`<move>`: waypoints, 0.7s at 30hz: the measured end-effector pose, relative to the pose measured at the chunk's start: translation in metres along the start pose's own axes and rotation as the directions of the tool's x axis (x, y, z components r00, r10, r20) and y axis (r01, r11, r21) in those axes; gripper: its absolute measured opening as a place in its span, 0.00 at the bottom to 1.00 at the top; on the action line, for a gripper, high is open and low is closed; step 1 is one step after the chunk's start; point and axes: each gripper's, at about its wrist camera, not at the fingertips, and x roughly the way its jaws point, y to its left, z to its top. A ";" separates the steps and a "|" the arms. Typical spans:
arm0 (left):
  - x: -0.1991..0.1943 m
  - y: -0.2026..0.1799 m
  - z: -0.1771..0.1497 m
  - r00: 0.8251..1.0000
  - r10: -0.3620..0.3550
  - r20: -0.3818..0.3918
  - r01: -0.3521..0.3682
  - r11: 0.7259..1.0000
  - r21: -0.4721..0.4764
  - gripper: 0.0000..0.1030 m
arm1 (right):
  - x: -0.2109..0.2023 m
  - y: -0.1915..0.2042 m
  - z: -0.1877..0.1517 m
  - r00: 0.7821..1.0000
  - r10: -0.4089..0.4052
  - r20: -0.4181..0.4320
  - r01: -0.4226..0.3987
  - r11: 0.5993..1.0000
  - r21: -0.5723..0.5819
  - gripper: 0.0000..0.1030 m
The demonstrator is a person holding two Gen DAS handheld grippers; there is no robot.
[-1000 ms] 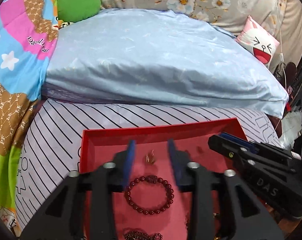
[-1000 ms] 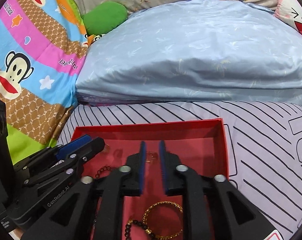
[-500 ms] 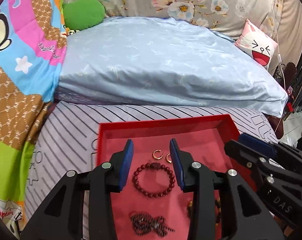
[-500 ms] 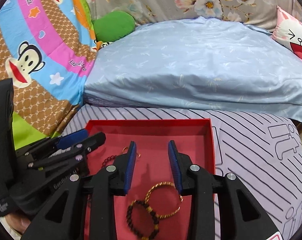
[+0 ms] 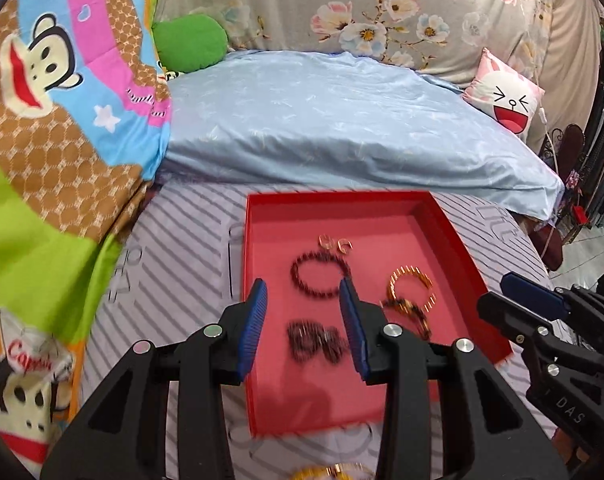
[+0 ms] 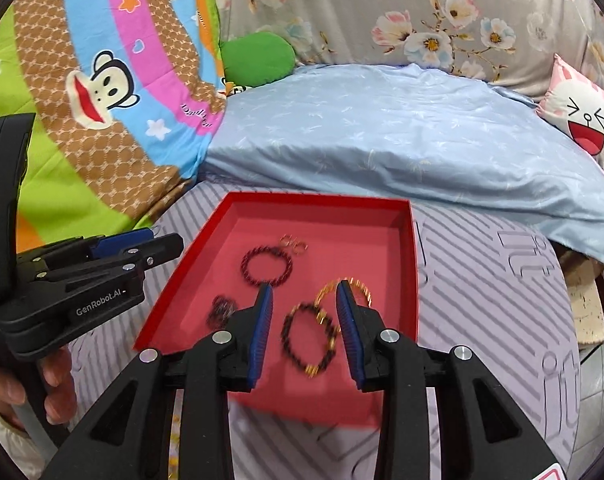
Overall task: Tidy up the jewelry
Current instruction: 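Open both tools to drop the earring and ring into the red tray, then move both tools back to the yellow beaded bracelets and gold bangle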
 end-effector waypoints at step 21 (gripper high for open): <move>-0.052 0.016 -0.134 0.993 0.025 -0.113 -0.034 0.996 -0.079 0.35 | -0.023 0.049 -0.121 0.989 0.054 -0.141 -0.052 0.998 0.024 0.32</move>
